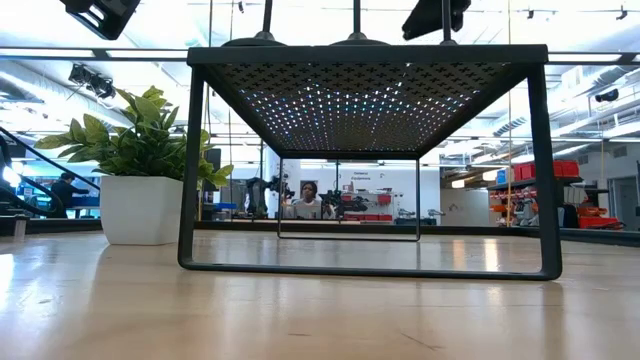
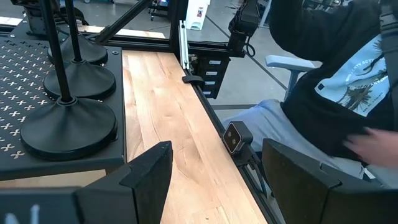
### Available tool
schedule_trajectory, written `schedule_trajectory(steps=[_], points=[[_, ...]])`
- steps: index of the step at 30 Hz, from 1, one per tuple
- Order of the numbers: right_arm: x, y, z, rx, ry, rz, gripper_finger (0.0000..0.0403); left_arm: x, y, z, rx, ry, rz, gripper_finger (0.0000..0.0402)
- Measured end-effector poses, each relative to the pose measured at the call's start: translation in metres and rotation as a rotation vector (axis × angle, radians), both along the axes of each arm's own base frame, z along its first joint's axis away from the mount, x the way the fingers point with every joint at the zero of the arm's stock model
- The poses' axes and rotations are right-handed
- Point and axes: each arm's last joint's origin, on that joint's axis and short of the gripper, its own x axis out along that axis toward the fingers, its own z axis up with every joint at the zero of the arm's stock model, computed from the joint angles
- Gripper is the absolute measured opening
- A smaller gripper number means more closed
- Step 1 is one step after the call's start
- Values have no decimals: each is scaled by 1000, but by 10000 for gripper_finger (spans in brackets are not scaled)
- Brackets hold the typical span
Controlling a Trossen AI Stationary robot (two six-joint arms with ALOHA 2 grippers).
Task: Pick & Place candle stick holders
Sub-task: Put the orange patterned candle on the shelf
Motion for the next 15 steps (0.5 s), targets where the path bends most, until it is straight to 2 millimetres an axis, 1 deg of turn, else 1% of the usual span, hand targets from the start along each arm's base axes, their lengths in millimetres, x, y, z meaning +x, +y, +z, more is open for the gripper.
schedule_trajectory(steps=[5, 7, 8, 9, 12, 15], points=[[-13, 3, 10, -13, -45, 1, 111, 0, 0, 0, 0, 0, 0, 248], [-17, 4, 14, -20, -71, 1, 111, 0, -1, -1, -49, 31, -15, 248], [-19, 4, 16, -22, -83, 1, 111, -1, -2, -2, -81, 66, -57, 248], [-20, 5, 17, -24, -92, 1, 111, -3, -3, -4, -77, 93, -110, 248], [-22, 5, 19, -22, -107, -2, 111, -6, -6, -7, -31, 109, -268, 248], [-22, 5, 19, -6, -109, -12, 111, -6, -7, -7, -25, 108, -310, 248]])
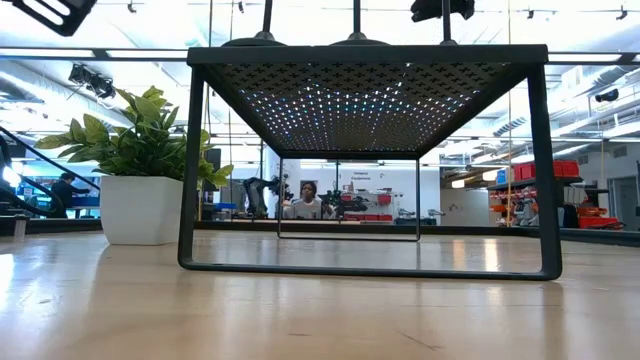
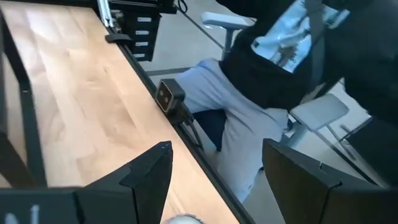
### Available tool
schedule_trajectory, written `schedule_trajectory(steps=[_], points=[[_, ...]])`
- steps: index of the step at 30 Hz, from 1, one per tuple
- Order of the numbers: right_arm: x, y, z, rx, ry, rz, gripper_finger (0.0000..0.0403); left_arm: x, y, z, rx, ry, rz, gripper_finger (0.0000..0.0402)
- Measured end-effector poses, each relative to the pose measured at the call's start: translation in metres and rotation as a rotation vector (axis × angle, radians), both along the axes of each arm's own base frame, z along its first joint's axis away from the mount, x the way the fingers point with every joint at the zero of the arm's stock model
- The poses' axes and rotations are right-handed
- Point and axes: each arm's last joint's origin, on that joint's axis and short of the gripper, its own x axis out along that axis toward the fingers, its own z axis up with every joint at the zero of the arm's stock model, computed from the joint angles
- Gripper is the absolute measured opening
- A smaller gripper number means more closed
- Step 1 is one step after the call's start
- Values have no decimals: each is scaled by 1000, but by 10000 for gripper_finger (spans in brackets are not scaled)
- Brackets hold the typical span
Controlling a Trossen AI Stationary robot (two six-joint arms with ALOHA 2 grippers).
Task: Pick & Place candle stick holders
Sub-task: Put the orange patterned candle on the shelf
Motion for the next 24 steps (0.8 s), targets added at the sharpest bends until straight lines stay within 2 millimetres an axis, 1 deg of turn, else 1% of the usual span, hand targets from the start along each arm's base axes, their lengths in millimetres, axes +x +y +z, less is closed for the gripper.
schedule_trajectory(steps=[6, 8, 11, 14, 17, 21, 24], points=[[0, 0, 1, -4, -8, 0, 111, 0, 1, 1, 1, -6, 6, 248], [0, 0, 1, 0, -10, -1, 111, 3, 2, 4, 35, -81, 102, 248], [0, 0, 0, -2, 2, 9, 111, 9, 8, 13, 50, -205, 308, 248], [1, 3, -1, 3, 18, 116, 111, 13, 13, 23, -18, -268, 467, 248], [1, 10, 0, 47, 2, 231, 111, 16, 19, 33, -88, -337, 577, 248], [1, 18, 0, 82, -3, 312, 111, 19, 24, 37, -125, -365, 638, 248], [-4, 27, -2, 111, 5, 372, 111, 21, 28, 41, -152, -390, 656, 248]])
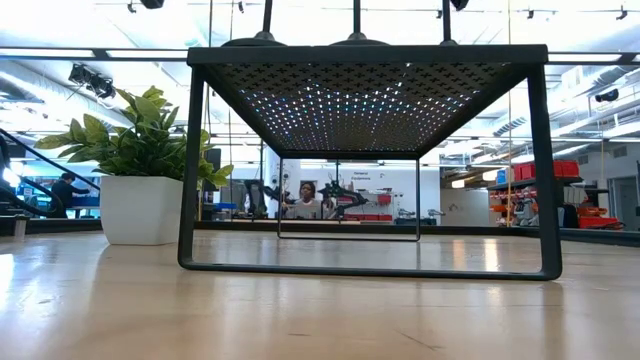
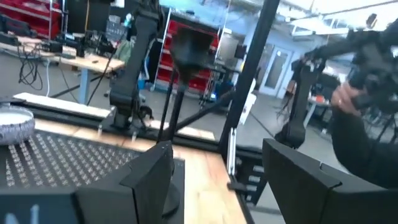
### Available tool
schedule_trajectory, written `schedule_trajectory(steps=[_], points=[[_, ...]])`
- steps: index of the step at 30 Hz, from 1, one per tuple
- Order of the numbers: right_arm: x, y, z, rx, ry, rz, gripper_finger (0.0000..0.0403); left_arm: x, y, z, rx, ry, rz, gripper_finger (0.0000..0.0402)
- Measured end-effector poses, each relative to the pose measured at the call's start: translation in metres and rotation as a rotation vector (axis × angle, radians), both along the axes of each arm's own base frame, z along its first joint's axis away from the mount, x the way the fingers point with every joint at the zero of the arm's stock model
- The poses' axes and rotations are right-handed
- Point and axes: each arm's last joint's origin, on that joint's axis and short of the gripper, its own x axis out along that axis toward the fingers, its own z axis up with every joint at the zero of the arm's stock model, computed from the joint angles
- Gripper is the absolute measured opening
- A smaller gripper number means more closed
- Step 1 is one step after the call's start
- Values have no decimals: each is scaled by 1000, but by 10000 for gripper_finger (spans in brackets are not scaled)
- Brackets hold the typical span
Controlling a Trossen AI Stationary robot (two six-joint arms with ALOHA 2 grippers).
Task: Pick & Place candle stick holders
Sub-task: Put the orange patterned candle on the shelf
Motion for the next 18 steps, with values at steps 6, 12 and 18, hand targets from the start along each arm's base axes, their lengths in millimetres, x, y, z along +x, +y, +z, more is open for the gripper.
schedule_trajectory(steps=[6, 12, 18], points=[[-27, 28, -14, 37, -179, 71, 111, 2, 2, 1, -31, -10, -10, 248], [-56, 41, -63, 71, -288, -12, 111, 2, 4, 4, -41, -33, 17, 248], [-55, 55, -122, 86, -498, 125, 111, 2, 3, 2, 46, -28, -11, 248]])
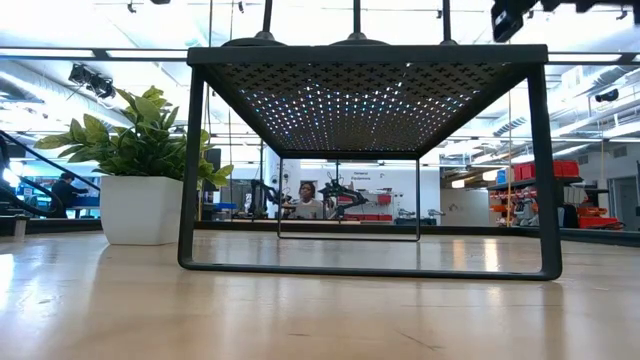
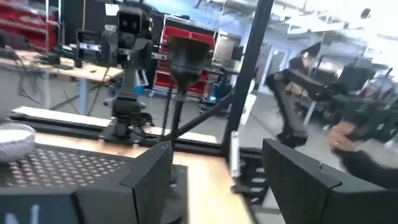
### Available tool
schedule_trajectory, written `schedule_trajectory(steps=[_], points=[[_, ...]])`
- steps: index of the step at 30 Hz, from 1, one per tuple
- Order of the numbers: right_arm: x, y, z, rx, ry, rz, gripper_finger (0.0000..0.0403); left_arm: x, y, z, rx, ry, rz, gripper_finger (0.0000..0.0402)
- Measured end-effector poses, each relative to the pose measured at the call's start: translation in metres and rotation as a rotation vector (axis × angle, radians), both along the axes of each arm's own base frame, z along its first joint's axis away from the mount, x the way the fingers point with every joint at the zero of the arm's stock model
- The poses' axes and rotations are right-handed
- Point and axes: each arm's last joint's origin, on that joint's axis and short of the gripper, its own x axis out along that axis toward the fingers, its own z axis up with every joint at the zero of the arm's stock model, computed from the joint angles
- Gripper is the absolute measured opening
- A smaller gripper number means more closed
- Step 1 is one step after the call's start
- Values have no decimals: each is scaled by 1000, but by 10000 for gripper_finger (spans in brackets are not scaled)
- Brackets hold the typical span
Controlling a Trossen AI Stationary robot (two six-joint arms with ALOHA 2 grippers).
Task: Pick & Place candle stick holders
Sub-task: Put the orange patterned candle on the shelf
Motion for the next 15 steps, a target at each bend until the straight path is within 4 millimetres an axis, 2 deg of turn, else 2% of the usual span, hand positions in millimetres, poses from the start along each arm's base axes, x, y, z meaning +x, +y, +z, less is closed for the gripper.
schedule_trajectory(steps=[4, 7, 12, 15], points=[[-1, 3, -28, -59, -103, 12, 111, -5, -8, -3, 194, 11, -70, 248], [-2, 2, -43, 26, -97, -13, 111, -11, -17, -3, 307, 58, -125, 248], [-3, 2, -59, 145, -29, -9, 111, -21, -26, 17, 444, 353, -31, 248], [-3, 2, -59, 166, -32, -25, 111, -25, -28, 33, 416, 524, -14, 248]])
